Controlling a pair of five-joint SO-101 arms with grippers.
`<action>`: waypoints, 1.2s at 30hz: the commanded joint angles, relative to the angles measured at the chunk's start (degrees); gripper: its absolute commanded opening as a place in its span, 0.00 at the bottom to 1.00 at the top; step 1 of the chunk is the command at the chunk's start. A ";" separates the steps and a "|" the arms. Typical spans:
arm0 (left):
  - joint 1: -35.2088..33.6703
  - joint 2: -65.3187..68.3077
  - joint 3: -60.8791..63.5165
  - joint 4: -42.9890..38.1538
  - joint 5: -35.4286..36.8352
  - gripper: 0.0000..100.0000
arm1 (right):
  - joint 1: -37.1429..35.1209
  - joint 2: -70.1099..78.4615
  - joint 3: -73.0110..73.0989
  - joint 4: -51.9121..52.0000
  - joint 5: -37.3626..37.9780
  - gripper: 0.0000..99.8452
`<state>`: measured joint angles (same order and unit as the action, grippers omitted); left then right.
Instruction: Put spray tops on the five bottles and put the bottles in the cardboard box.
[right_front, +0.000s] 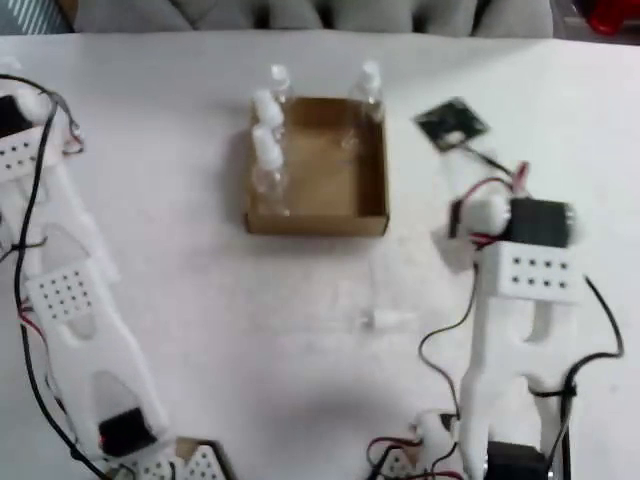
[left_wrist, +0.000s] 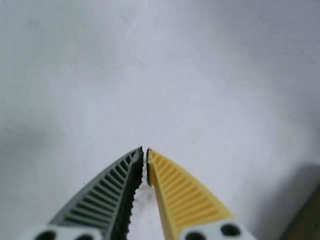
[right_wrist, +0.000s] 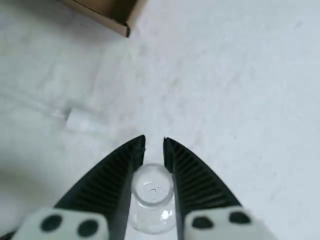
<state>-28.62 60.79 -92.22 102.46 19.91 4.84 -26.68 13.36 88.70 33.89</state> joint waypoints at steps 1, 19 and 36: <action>4.35 -5.23 -3.16 0.26 -0.79 0.02 | 8.66 -1.36 -2.73 -0.31 3.87 0.02; 14.73 -20.62 26.90 0.18 -8.97 0.02 | 23.43 22.02 -0.53 -16.84 6.51 0.02; 22.99 -58.95 91.96 -25.05 -14.42 0.02 | 20.88 36.35 -1.23 -28.53 6.07 0.28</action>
<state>-8.57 14.99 -16.18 88.22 6.29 27.25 10.51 13.45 61.27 40.04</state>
